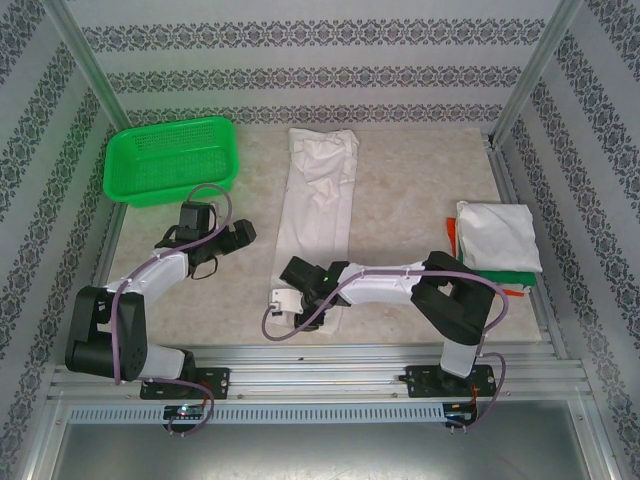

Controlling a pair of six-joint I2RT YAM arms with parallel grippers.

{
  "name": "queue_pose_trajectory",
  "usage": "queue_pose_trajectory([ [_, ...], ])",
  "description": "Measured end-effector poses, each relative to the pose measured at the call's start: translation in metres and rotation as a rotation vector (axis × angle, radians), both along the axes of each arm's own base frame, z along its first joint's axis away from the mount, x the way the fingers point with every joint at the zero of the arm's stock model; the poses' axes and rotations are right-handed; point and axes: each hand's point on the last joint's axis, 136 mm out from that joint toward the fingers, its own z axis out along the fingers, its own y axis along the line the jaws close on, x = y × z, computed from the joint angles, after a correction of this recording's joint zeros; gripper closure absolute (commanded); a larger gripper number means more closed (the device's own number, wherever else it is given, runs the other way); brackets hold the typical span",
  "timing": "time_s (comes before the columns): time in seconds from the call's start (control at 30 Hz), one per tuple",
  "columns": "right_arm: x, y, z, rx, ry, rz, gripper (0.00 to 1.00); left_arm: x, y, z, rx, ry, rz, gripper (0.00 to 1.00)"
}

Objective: Fold and stack the t-shirts

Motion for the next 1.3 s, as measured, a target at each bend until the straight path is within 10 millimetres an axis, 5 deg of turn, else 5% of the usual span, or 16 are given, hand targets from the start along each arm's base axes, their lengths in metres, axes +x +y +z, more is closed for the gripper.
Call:
queue_pose_trajectory([
  [0.17, 0.004, 0.000, 0.002, -0.001, -0.014, 0.007, 1.00, 0.000, 0.001, -0.001, 0.000, 0.002, 0.003, 0.00],
  [0.43, -0.001, -0.017, 0.010, -0.043, 0.011, 0.031, 1.00, -0.001, 0.000, -0.006, -0.007, 0.019, -0.002, 0.00],
  [0.57, 0.008, -0.027, 0.032, -0.057, 0.000, 0.037, 1.00, 0.000, -0.002, -0.007, -0.013, 0.021, -0.008, 0.00],
  [0.87, 0.085, -0.033, 0.090, -0.056, -0.206, 0.037, 1.00, 0.000, -0.002, -0.006, -0.006, 0.014, -0.019, 0.00],
  [1.07, 0.155, -0.040, 0.105, -0.082, -0.306, -0.009, 1.00, -0.017, -0.001, 0.009, 0.021, -0.069, -0.059, 0.00],
  [1.3, 0.212, -0.044, 0.104, -0.102, -0.353, -0.027, 1.00, -0.045, -0.009, 0.030, 0.043, -0.223, -0.175, 0.00],
])
